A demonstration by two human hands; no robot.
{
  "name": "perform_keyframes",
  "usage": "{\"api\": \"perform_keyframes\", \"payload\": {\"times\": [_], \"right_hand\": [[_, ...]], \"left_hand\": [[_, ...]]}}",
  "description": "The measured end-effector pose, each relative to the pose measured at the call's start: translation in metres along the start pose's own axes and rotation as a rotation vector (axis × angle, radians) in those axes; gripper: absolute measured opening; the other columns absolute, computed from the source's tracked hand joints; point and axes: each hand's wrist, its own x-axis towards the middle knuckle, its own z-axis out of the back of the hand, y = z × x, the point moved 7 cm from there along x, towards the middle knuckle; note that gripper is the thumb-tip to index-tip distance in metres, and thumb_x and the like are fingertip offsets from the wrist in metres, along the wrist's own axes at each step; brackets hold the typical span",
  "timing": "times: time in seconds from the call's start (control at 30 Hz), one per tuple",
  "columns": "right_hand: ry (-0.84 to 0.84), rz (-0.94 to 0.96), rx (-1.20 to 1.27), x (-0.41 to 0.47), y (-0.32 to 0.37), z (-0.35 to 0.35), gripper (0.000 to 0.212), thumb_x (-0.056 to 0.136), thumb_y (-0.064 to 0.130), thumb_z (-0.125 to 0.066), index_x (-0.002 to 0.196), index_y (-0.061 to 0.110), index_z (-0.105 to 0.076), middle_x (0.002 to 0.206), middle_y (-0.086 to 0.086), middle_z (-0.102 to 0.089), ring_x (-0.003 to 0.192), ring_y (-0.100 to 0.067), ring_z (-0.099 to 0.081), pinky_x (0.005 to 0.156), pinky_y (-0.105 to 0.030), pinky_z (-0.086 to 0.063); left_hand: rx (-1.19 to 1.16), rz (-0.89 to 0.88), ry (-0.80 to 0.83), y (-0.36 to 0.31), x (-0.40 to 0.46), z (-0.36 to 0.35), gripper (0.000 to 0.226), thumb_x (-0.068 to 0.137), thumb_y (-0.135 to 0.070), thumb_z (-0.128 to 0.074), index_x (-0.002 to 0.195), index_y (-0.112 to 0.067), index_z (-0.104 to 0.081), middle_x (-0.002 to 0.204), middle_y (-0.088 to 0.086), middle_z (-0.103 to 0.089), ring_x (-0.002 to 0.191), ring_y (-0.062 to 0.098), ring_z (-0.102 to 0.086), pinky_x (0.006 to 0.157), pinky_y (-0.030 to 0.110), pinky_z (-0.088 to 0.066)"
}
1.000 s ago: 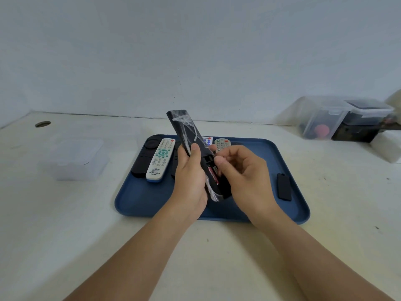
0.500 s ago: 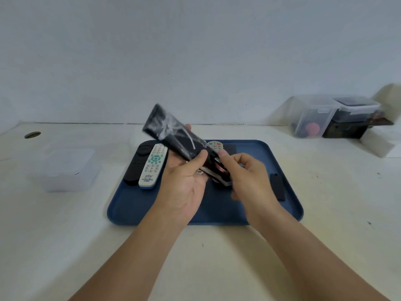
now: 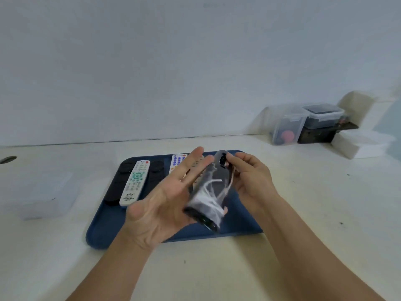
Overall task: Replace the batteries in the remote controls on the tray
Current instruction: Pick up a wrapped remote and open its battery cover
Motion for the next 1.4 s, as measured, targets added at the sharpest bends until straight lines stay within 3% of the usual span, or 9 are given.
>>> {"api": "perform_keyframes", "payload": {"times": [0.07,0.13,0.23,0.33,0.43,0.5,0.73,1.1,1.4], "right_hand": [[0.056,0.101,-0.212,0.005,0.007,0.002,0.016,0.086,0.002,-0.073,0.096,0.009,-0.061,0.069,-0.005,-0.060,0.054,-0.012,-0.056,0.053,-0.026,-0.050],[0.089,0.259,-0.408,0.002,0.016,-0.002,0.015,0.087,0.000,-0.071,0.091,0.010,-0.062,0.053,0.012,-0.052,0.047,-0.004,-0.046,0.050,-0.019,-0.043],[0.131,0.367,-0.485,-0.002,0.017,-0.011,0.013,0.089,0.002,-0.069,0.090,0.012,-0.062,0.051,0.017,-0.048,0.049,-0.003,-0.041,0.052,-0.020,-0.040],[0.146,0.407,-0.470,-0.009,0.011,-0.022,0.006,0.093,0.009,-0.066,0.094,0.014,-0.062,0.058,0.011,-0.046,0.056,-0.010,-0.042,0.056,-0.030,-0.044],[0.159,0.526,-0.528,-0.024,0.014,-0.035,0.006,0.100,0.017,-0.058,0.095,0.014,-0.059,0.068,-0.002,-0.057,0.063,-0.014,-0.053,0.061,-0.036,-0.051],[0.136,0.664,-0.627,-0.033,0.022,-0.037,0.014,0.103,0.021,-0.051,0.093,0.014,-0.058,0.071,0.002,-0.061,0.064,-0.008,-0.056,0.059,-0.026,-0.049],[0.110,0.899,-0.882,-0.042,0.022,-0.043,0.026,0.105,0.020,-0.041,0.095,0.013,-0.064,0.083,0.005,-0.062,0.078,-0.009,-0.057,0.068,-0.016,-0.043],[0.092,0.902,-0.916,-0.036,0.021,-0.043,0.022,0.104,0.013,-0.046,0.093,0.012,-0.065,0.082,0.004,-0.064,0.080,-0.007,-0.056,0.068,-0.010,-0.039],[0.084,0.773,-0.900,-0.027,0.017,-0.045,0.016,0.102,0.017,-0.052,0.090,0.014,-0.062,0.076,0.009,-0.063,0.077,-0.003,-0.057,0.062,-0.005,-0.038]], "left_hand": [[0.096,0.054,-0.086,0.009,0.007,-0.007,0.112,0.068,-0.025,-0.092,0.158,-0.026,-0.026,0.165,-0.008,-0.024,0.142,0.053,-0.031,0.098,0.078,-0.036],[0.304,0.020,-0.460,0.017,0.006,0.009,0.105,0.059,-0.045,-0.090,0.150,-0.035,-0.038,0.153,-0.023,-0.040,0.125,0.041,-0.059,0.086,0.067,-0.052],[0.730,-0.183,-0.633,0.018,0.008,0.008,0.077,0.083,-0.025,-0.074,0.145,-0.040,-0.032,0.144,-0.026,-0.039,0.111,0.001,-0.065,0.081,0.030,-0.059],[1.020,-0.342,-0.761,0.012,0.001,0.017,0.068,0.092,-0.009,-0.070,0.136,-0.044,-0.033,0.135,-0.024,-0.046,0.114,0.003,-0.063,0.086,0.024,-0.058],[0.872,-0.287,-0.736,0.013,0.001,0.026,0.043,0.097,-0.008,-0.063,0.130,-0.033,-0.053,0.117,-0.005,-0.071,0.107,0.016,-0.070,0.086,0.034,-0.059],[0.851,-0.253,-0.709,0.012,0.001,0.030,0.032,0.098,-0.011,-0.062,0.125,-0.027,-0.060,0.111,0.002,-0.075,0.107,0.022,-0.071,0.091,0.040,-0.057],[1.064,-0.332,-0.736,0.003,-0.001,0.025,0.034,0.095,-0.010,-0.066,0.124,-0.023,-0.055,0.103,-0.006,-0.074,0.099,0.011,-0.071,0.088,0.033,-0.057],[1.215,-0.284,-0.729,-0.002,-0.003,0.025,0.029,0.092,-0.023,-0.068,0.118,-0.031,-0.057,0.100,-0.006,-0.072,0.095,0.022,-0.069,0.089,0.051,-0.054],[1.351,-0.252,-0.746,-0.005,-0.002,0.024,0.022,0.091,-0.020,-0.067,0.110,-0.026,-0.058,0.091,-0.003,-0.069,0.085,0.020,-0.065,0.078,0.043,-0.054]]}}
